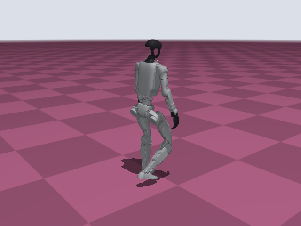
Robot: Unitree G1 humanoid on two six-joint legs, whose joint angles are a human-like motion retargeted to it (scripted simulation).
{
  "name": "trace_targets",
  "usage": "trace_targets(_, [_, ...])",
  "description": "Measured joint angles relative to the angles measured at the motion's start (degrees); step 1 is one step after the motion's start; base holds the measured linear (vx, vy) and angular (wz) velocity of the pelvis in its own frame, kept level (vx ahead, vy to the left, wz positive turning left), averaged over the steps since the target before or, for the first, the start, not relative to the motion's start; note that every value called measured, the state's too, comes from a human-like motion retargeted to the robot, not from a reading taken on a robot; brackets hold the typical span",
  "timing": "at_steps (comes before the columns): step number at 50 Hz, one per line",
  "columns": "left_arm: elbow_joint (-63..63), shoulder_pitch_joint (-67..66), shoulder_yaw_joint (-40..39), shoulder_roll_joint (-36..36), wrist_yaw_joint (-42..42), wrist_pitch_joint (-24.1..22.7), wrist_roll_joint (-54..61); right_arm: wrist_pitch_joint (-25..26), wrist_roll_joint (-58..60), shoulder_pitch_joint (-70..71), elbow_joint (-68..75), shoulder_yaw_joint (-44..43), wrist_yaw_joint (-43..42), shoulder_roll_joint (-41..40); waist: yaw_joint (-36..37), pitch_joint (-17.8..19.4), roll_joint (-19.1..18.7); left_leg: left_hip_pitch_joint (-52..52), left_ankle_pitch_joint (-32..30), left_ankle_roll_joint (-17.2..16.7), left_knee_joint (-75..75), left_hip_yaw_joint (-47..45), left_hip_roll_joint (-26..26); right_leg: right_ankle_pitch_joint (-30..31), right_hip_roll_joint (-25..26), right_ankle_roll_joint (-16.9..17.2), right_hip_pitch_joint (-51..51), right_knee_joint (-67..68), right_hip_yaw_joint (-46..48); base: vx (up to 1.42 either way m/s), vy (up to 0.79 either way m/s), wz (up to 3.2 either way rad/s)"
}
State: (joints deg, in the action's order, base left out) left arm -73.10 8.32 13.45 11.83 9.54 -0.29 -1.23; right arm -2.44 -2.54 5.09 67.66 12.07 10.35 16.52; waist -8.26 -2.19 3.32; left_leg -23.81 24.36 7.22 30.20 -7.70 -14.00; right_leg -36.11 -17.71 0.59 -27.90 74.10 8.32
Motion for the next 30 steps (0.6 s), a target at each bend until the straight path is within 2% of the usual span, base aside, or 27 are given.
trace_targets(2, [0.6, 0.4, 0.4, 0.1, -0.7, -0.4, 0.0, -0.1, 0.2, -0.2, -0.1, 0.3, -0.2, -0.4, -1.0, 0.0, 0.2, 0.3, 0.9, -0.2, 1.0, 0.5, -0.4, -1.5, 0.0, -0.1, -1.7, -3.5, -0.8, 0.3, -0.03, 0.18])
trace_targets(5, [1.2, 2.2, 0.3, 0.6, -1.3, -1.0, 0.1, 0.1, 0.5, 0.9, 0.4, 0.6, -0.1, -0.8, -1.1, 0.4, -1.5, 3.8, 0.4, -1.0, -3.3, 2.7, 1.5, -0.4, 4.4, 0.2, -2.4, -13.1, -1.8, 0.29, -0.06, 0.04])
trace_targets(7, [1.4, 2.3, 0.7, 0.4, -1.4, -1.3, 0.1, 0.1, 0.6, 0.6, 0.8, 0.8, -0.1, -1.3, -1.3, 0.4, -1.0, 3.9, 1.4, -0.9, -1.6, 3.3, 1.1, 0.3, 5.4, 1.1, -2.7, -16.3, -3.4, 0.22, -0.08, 0.13])
trace_targets(8, [1.4, 2.9, 0.6, 0.5, -1.2, -1.5, 0.1, 0.2, 0.6, 1.1, 1.2, 0.8, 0.2, -1.5, -0.6, 0.5, -1.8, 5.2, 1.4, -1.1, -3.0, 3.9, 2.4, 1.6, 7.6, 1.1, -1.5, -19.8, -3.6, 0.22, -0.09, -0.07])
trace_targets(11, [1.3, 2.7, 0.8, 0.0, -0.9, -1.7, 0.0, 0.4, 0.8, 0.8, 2.0, 0.8, 0.5, -2.1, -0.1, 0.3, -1.0, 5.3, 3.1, -1.0, -0.1, 4.6, 2.2, 1.9, 8.5, 1.5, -0.5, -21.6, -4.7, 0.16, -0.09, 0.04])
trace_targets(13, [0.7, 3.3, 0.6, -0.2, -0.3, -1.6, -0.2, 0.5, 1.1, 1.5, 3.1, 0.5, 0.9, -2.4, 1.3, 0.9, -2.1, 7.6, 4.0, -1.2, -1.1, 5.4, 4.2, 2.7, 11.1, 0.8, 3.2, -26.3, -3.9, 0.19, -0.1, -0.24])
trace_targets(16, [-0.1, 2.6, 0.5, -1.1, 0.3, -1.3, -0.7, 0.7, 1.4, 1.4, 3.9, 0.3, 1.1, -2.8, 2.2, 1.2, -1.6, 7.6, 5.8, -1.2, 2.3, 5.5, 4.7, 1.5, 11.4, 0.6, 5.0, -26.7, -3.3, 0.11, -0.09, -0.1])
trace_targets(18, [-1.0, 3.0, 0.4, -1.5, 1.1, -1.2, -1.2, 0.7, 1.5, 2.3, 4.7, -0.1, 1.2, -2.9, 3.3, 1.6, -2.9, 8.9, 6.4, -1.5, 1.7, 6.0, 6.8, 2.6, 13.8, 0.2, 8.1, -31.5, -2.4, 0.15, -0.09, -0.21])
trace_targets(23, [-2.4, 1.7, 0.8, -2.9, 2.7, -0.6, -2.2, 0.9, 1.6, 2.1, 5.2, -0.2, 1.3, -3.3, 4.0, 2.3, -3.1, 8.3, 8.4, -1.8, 5.9, 5.3, 8.1, 1.7, 14.5, 0.3, 9.6, -31.6, -1.3, 0.07, -0.07, -0.08])
trace_targets(25, [-3.1, 2.3, 0.8, -3.0, 3.7, -0.4, -2.7, 1.0, 1.5, 2.9, 5.5, -0.5, 1.7, -3.1, 4.4, 2.0, -4.3, 10.2, 6.9, -2.1, 1.1, 5.4, 9.6, 4.1, 16.4, 0.1, 12.1, -38.0, -0.8, 0.11, -0.05, -0.12])
trace_targets(30, [-3.7, 1.1, 1.4, -3.3, 4.5, -0.1, -3.3, 1.1, 1.3, 1.9, 5.6, -0.4, 2.0, -3.4, 4.2, 2.6, -4.4, 9.6, 8.0, -2.4, 4.0, 4.6, 9.9, 2.8, 15.9, 0.4, 11.9, -35.7, -0.1, 0.01, -0.01, -0.01])
